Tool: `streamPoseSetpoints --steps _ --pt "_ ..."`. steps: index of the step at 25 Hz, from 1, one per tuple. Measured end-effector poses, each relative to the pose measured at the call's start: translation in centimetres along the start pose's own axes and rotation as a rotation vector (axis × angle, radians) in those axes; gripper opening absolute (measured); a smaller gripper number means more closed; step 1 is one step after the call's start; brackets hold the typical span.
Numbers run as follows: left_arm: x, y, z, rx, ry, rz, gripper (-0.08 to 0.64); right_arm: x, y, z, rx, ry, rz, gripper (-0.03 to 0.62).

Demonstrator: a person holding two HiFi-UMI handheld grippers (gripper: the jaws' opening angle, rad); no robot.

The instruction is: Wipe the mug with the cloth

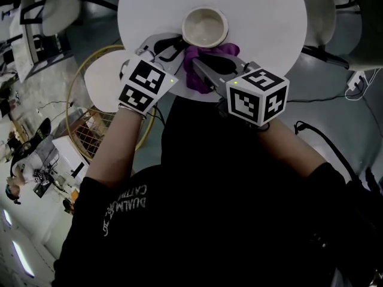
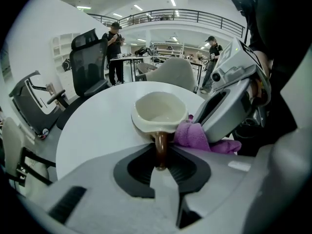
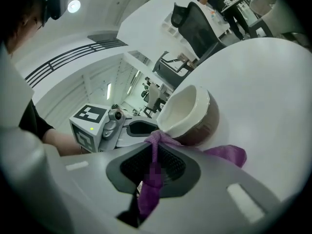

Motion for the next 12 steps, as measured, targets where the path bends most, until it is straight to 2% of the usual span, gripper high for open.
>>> streamPoseSetpoints --steps 6,12 --pt "0.18 -0.1 -0.16 -0.059 -0.03 0.027 0.055 0.29 0.03 -0.03 -0.048 -0.035 -0.029 0.043" --pt "0.3 0.07 -0.01 -0.078 -0.052 0.038 0.057 0.37 0.01 0.14 -0.057 0.03 -0.002 0.043"
Point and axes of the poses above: the fingertips, and each gripper's own axes: y backward along the fingers, x to its right, z out of its underside, the point moved 4 cm from there along y, backward along the fingers, and after that the axes turned 15 degrees about z, right-handed, at the moved point
